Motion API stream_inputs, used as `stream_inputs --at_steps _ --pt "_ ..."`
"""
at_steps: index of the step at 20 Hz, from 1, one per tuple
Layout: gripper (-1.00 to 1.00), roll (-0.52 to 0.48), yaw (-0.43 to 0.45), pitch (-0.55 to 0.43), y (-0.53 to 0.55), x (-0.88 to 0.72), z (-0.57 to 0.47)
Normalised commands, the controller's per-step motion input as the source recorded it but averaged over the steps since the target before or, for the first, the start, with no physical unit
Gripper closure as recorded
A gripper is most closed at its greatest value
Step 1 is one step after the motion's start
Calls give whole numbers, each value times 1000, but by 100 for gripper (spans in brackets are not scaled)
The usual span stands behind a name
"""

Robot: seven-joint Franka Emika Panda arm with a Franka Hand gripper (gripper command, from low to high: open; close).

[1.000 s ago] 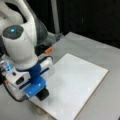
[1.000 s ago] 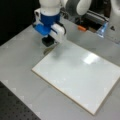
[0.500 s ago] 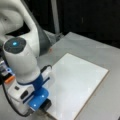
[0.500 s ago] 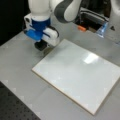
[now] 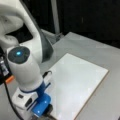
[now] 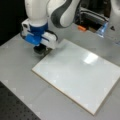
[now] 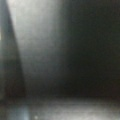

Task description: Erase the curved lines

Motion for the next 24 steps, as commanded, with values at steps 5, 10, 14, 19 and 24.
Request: stream_inputs --at_steps 5,10,14,19,24 --pt "100 174 35 40 -231 166 -79" --pt "100 184 -2 13 -179 146 -67" --pt "100 172 -14 -5 -149 106 -44" --pt "100 158 -21 -22 -118 102 -33" --pt "100 133 -19 -28 -113 77 -8"
